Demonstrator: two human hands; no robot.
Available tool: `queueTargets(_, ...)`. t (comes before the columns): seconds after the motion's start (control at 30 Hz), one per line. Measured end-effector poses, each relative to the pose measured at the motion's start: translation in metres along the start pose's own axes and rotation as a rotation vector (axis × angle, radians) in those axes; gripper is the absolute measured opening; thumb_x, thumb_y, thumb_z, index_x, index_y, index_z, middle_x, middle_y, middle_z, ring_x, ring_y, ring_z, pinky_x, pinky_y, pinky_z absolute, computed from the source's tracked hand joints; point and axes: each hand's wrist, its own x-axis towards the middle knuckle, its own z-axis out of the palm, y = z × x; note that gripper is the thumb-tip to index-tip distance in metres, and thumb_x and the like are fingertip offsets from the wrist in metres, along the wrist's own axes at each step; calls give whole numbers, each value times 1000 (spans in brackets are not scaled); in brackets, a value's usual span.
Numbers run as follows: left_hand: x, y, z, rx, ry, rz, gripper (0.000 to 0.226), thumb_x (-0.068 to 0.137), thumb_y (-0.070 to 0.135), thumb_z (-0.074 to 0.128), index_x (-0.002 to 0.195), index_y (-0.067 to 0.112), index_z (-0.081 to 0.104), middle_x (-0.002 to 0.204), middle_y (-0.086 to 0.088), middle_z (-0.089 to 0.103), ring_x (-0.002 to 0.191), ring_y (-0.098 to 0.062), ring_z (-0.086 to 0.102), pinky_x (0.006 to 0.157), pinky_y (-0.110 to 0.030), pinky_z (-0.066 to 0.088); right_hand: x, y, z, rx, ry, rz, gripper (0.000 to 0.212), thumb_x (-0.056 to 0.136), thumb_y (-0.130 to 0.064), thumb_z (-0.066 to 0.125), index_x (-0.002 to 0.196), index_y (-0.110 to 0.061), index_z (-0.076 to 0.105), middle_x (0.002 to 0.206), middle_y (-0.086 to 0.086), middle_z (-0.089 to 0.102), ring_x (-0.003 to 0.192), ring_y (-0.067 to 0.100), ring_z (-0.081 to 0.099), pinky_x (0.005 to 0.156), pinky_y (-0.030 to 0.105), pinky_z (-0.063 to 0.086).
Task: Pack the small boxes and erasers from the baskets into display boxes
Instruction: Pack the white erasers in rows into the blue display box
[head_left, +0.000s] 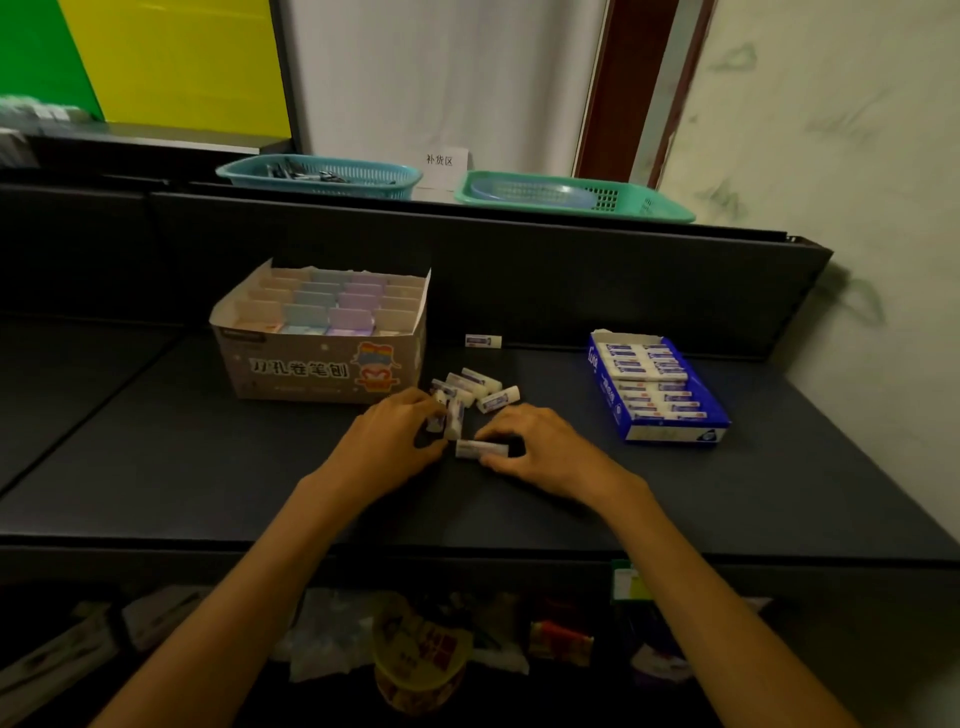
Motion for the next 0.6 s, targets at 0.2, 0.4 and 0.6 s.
queueTargets(0.2, 5, -4, 3, -79, 15, 2, 29, 84, 37, 65, 110, 25, 62, 116, 4, 58, 98, -8, 55, 86, -26, 50, 2, 13, -5, -53, 15, 63, 29, 88, -32, 62, 117, -33, 58, 122, -8, 54, 109, 4, 48, 94, 28, 45)
queueTargets(0.4, 14, -5, 6, -197, -30, -104, 46, 84, 20, 67, 127, 26, 48, 121, 0, 58, 105, -11, 56, 89, -27, 50, 1, 21, -12, -35, 40, 85, 27, 89, -26, 63, 114, -30, 57, 117, -8, 55, 100, 3, 50, 85, 21, 44)
queueTargets(0.6, 22, 1, 6, -178, -62, -168, 60, 85, 19, 66, 137, 25, 37, 125, -1, 57, 113, -16, 55, 95, -37, 49, 2, 25, -12, -22, 68, 82, 26, 88, -25, 63, 113, -30, 56, 118, -7, 55, 102, 4, 50, 87, 23, 45)
